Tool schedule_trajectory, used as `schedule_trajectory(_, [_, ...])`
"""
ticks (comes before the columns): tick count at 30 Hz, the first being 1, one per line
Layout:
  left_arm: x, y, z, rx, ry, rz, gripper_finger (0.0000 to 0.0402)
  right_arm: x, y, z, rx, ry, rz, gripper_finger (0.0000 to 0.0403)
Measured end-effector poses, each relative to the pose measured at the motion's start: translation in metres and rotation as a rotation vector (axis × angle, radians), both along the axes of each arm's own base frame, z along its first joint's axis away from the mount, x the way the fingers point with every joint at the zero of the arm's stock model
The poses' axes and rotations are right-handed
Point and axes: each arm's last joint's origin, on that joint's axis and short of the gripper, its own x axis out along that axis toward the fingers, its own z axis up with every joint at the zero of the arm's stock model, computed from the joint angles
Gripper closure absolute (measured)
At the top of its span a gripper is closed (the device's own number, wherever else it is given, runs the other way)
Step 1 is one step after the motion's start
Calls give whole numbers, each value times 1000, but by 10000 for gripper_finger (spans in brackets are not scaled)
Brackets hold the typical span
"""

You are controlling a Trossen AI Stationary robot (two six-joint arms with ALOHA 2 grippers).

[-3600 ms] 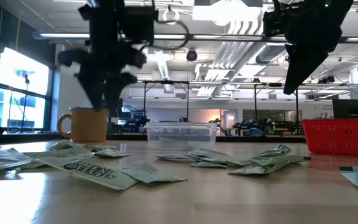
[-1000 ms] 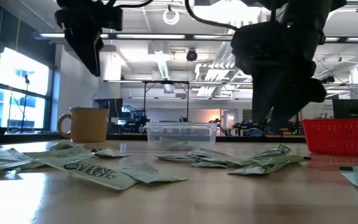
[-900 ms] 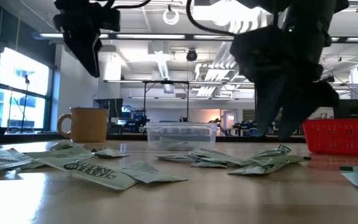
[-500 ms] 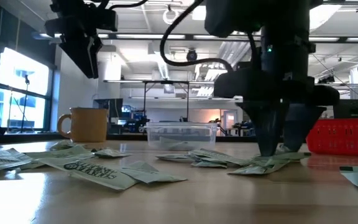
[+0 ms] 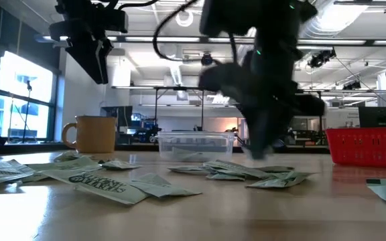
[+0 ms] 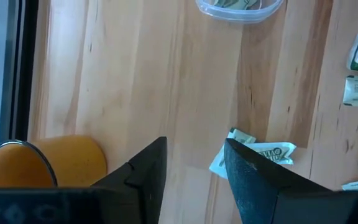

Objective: Pick and place items into bin
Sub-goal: Put the right green stevia packet into the transparent bin, then put the white stevia packet into the transparent bin

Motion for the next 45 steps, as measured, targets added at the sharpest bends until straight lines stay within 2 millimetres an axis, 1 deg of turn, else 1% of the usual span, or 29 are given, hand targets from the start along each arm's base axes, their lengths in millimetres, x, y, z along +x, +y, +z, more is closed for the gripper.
schedule_trajectory(2, [0, 0, 0, -3, -1, 7, 208, 6, -11, 18, -15, -59, 19, 385])
schedule_trajectory(4, [-1, 0, 0, -9, 2, 24, 210, 13, -25, 36, -52, -123, 39, 389])
schedule_trajectory(6, [-2, 0, -1, -17, 9, 44, 212, 20, -41, 53, -104, -177, 66, 397])
schedule_trajectory(8, [-3, 0, -1, -25, 11, 68, 215, 29, -58, 70, -139, -230, 117, 395])
schedule_trajectory(9, [-4, 0, -1, -30, 13, 80, 216, 34, -67, 78, -147, -258, 145, 393])
schedule_trajectory(10, [-5, 0, -2, -34, 19, 93, 217, 39, -75, 81, -152, -274, 174, 393])
schedule_trajectory(12, [-6, 0, -2, -42, 22, 117, 220, 45, -91, 80, -173, -270, 231, 396])
schedule_trajectory(14, [-7, 0, -3, -50, 32, 143, 219, 50, -106, 71, -189, -242, 267, 396])
schedule_trajectory(15, [-8, 0, -3, -56, 35, 158, 217, 51, -112, 66, -171, -230, 282, 392])
schedule_trajectory(17, [-11, 0, -3, -67, 52, 188, 212, 52, -122, 64, -118, -236, 295, 366])
schedule_trajectory(19, [-14, -1, -8, -80, 72, 211, 203, 50, -127, 63, -97, -223, 314, 324])
schedule_trajectory(23, [-27, -4, -32, -171, 130, 214, 179, 46, -125, 61, -113, -169, 395, 219])
schedule_trajectory(25, [-36, -6, -48, -225, 144, 203, 168, 42, -119, 67, -175, -141, 463, 171])
schedule_trajectory(27, [-43, -10, -65, -270, 123, 160, 161, 35, -108, 77, -282, -89, 545, 133])
schedule_trajectory(28, [-43, -13, -68, -296, 114, 136, 159, 31, -100, 82, -330, -64, 590, 119])
schedule_trajectory(30, [-38, -16, -65, -336, 53, 71, 157, 22, -85, 92, -388, -16, 680, 100])
schedule_trajectory(32, [-33, -20, -63, -332, 0, 16, 158, 13, -71, 99, -403, 18, 761, 93])
schedule_trajectory(34, [-28, -22, -66, -301, -36, -50, 160, 3, -61, 101, -410, 39, 799, 92])
schedule_trajectory(35, [-25, -22, -68, -303, -48, -52, 162, -2, -57, 99, -406, 61, 802, 92])
schedule_trajectory(36, [-21, -21, -70, -323, -56, -9, 162, -10, -55, 97, -398, 87, 790, 92])
schedule_trajectory(37, [-18, -17, -74, -352, -52, 81, 162, -17, -52, 93, -382, 114, 766, 91])
schedule_trajectory(40, [-15, -5, -88, -489, -19, 478, 163, -37, -48, 81, -345, 151, 623, 91])
schedule_trajectory(42, [-11, -1, -93, -570, -37, 687, 163, -49, -46, 74, -329, 160, 511, 91])
schedule_trajectory(45, [-5, 0, -99, -615, -76, 895, 163, -65, -45, 65, -310, 155, 371, 91])
